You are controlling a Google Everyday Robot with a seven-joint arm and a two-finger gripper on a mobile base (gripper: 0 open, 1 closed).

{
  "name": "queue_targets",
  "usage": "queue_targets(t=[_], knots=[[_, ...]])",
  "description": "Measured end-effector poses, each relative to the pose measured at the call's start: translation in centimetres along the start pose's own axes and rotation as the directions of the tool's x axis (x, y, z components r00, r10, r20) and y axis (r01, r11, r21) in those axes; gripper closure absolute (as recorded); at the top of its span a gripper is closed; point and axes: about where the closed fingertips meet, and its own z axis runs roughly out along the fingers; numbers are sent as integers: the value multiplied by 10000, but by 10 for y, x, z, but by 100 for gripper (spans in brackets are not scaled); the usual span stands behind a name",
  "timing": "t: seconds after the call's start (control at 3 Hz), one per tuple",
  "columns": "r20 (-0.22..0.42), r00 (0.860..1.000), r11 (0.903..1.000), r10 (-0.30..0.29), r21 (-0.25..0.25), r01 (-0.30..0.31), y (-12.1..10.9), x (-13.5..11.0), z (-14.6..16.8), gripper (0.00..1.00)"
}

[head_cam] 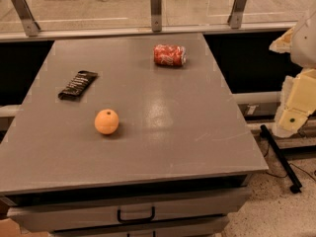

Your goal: Place coke can upright

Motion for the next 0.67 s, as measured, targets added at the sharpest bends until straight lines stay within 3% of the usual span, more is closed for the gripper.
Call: queue_targets(t=[0.33, 0.67], knots=[[1, 10000, 10000, 0, 2, 0, 0, 0, 0, 0], [345, 9993, 9990, 133, 431, -148, -29, -10, 12, 0]])
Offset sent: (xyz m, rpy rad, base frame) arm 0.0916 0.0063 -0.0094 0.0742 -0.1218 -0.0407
